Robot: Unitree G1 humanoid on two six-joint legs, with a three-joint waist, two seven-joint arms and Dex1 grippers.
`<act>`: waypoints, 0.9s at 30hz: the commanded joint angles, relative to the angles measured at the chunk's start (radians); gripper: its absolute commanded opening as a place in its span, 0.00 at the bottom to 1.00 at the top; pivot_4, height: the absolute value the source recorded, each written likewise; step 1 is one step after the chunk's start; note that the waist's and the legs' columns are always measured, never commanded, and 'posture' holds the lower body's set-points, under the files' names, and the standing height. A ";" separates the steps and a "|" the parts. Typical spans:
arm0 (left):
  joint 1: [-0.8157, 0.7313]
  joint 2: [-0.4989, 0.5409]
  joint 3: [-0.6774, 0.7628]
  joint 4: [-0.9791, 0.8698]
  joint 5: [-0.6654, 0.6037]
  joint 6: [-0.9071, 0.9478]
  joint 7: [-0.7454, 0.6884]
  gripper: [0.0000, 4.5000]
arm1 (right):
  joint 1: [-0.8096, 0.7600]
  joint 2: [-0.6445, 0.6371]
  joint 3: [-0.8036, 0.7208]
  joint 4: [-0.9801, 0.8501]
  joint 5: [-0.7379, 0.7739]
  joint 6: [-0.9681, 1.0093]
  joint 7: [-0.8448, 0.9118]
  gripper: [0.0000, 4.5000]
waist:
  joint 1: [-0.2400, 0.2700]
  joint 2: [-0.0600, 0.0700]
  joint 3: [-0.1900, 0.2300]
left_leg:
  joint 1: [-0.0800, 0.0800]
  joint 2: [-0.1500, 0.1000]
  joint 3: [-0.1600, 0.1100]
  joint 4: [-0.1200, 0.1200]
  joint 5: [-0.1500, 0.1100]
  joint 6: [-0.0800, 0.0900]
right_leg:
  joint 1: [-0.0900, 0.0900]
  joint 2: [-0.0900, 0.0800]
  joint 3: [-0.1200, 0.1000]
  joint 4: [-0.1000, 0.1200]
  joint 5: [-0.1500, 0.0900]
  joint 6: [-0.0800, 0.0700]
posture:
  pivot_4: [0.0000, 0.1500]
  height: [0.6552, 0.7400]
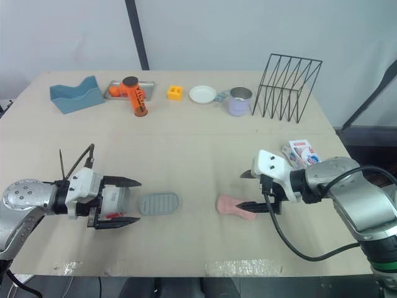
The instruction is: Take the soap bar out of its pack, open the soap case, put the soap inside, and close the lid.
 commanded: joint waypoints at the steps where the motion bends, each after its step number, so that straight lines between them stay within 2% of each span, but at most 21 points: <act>1: 0.020 -0.014 -0.001 0.015 0.016 -0.060 -0.016 1.00 | 0.021 -0.024 -0.026 -0.069 0.010 0.004 0.002 1.00 | 0.000 0.000 0.000 | 0.000 0.000 0.000 0.000 0.000 0.000 | 0.000 0.000 0.000 0.000 0.000 0.000 | 1.00 0.97; 11: 0.016 -0.023 0.000 0.012 0.023 -0.077 -0.011 1.00 | 0.052 -0.029 0.047 -0.089 -0.059 0.004 -0.018 1.00 | 0.000 0.000 0.000 | 0.000 0.000 0.000 0.000 0.000 0.000 | 0.000 0.000 0.000 0.000 0.000 0.000 | 1.00 0.97; 27: 0.018 -0.019 0.000 -0.004 0.043 -0.081 0.015 1.00 | -0.039 0.020 0.206 -0.139 -0.124 0.155 -0.087 1.00 | 0.000 0.000 0.000 | 0.000 0.000 0.000 0.000 0.000 0.000 | 0.000 0.000 0.000 0.000 0.000 0.000 | 1.00 0.97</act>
